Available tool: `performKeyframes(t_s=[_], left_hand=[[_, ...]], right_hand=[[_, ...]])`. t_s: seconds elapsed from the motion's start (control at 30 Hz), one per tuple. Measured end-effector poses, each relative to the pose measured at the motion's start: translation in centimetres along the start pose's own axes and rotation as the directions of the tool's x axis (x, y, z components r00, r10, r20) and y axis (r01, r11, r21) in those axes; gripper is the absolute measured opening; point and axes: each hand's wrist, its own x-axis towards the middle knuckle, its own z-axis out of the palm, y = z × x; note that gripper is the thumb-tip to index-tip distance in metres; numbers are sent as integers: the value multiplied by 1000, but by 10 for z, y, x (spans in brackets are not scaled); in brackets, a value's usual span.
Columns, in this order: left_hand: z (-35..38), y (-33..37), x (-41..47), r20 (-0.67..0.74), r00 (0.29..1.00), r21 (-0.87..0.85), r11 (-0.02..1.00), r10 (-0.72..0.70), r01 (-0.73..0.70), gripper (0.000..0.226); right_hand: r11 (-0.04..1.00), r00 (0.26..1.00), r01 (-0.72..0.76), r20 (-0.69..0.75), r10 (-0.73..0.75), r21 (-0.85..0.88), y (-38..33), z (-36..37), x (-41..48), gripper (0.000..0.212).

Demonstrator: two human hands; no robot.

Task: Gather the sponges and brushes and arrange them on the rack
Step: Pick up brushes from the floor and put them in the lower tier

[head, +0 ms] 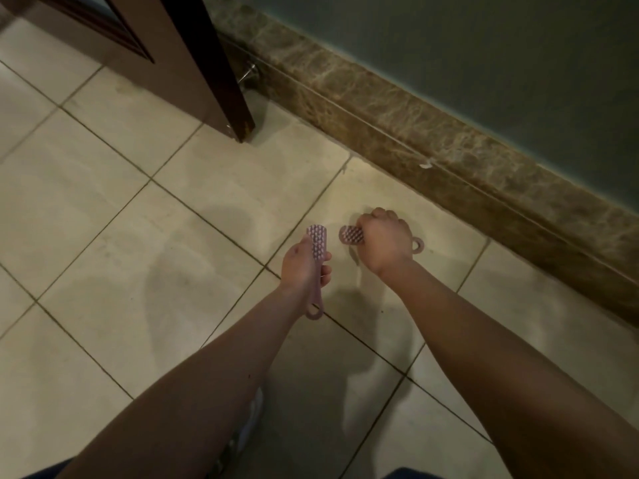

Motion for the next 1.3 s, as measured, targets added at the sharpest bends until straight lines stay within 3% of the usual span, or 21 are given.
performKeyframes(t_s=[0.13,0.23,0.3,0.4,0.47,0.73,1.13,1.3], left_hand=[[3,-2,-2,-9,1000,21,999,25,-25,40],[3,0,-3,-39,997,104,993,64,-59,43],[6,4,-5,-52,996,131,989,76,-69,39],[17,15,-13,-23,995,130,987,102,-98,34],[25,25,-22,11,992,133,983,129,-129,33],[49,80,-97,99,975,168,963,197,-211,34],[58,232,-342,236,962,342,915,138,-215,34],[77,309,-456,299,944,364,898,138,-247,34]], right_hand=[[994,999,-49,20,47,94,3,2,-9,33],[936,991,-120,-22,135,332,4,2,-21,28],[753,978,-169,12,210,635,2,-3,-29,20],[327,949,-227,134,285,917,-4,-19,-38,8],[218,933,-235,158,322,947,-5,-32,-42,11],[-22,897,-202,194,396,979,-16,-120,-83,4],[-233,791,-185,285,541,955,-60,-381,-210,8],[-252,776,-154,275,568,955,-69,-510,-270,4]])
